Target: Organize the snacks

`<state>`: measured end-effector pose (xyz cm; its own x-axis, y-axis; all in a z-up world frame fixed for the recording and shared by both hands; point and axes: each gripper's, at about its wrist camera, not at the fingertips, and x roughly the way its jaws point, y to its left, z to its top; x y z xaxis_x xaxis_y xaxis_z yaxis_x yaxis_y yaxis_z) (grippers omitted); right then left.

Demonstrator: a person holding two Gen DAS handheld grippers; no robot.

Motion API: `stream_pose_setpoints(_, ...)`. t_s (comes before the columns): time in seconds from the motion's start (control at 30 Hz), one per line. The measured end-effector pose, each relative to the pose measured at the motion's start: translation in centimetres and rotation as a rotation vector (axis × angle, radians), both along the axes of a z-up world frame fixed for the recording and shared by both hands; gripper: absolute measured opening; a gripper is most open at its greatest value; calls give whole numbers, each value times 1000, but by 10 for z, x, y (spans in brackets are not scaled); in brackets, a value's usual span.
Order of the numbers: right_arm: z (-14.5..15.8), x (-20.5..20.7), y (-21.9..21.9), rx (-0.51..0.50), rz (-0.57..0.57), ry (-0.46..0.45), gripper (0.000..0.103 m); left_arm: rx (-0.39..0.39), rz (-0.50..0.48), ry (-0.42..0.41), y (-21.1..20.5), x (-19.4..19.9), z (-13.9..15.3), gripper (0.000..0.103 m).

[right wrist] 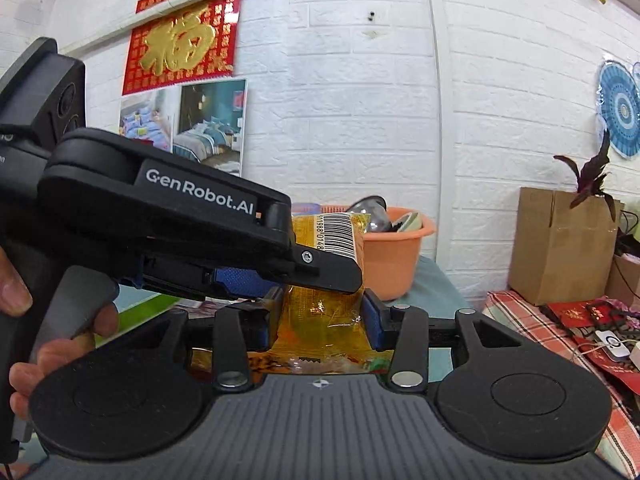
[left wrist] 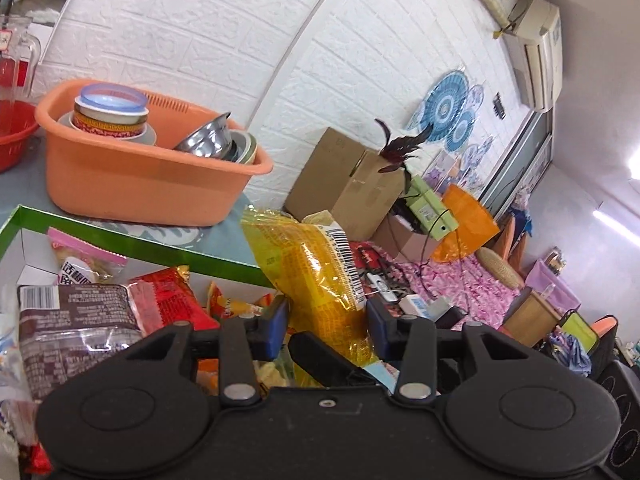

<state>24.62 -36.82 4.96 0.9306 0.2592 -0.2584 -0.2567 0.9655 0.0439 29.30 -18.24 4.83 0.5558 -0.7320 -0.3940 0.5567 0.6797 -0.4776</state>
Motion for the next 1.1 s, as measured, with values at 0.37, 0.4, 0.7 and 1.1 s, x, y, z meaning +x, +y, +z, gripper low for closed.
stream_pose_setpoints(0.37,-27,16,-8,26,-61,100,103,85,134,-48,25,-11,-17,103)
stream_pose_setpoints(0.4,-26,15,-8,29,-64,98,103,89,138,-53,27,-14,-16,103)
stream_pose_setpoints(0.7,1,-30,0,2,-68,105,103,125,209,-97,58,-76,12,103)
stream_pose_setpoints(1.1,33,-130,13,-37,-66,106,103,223,341,-162,89,-195,17,103)
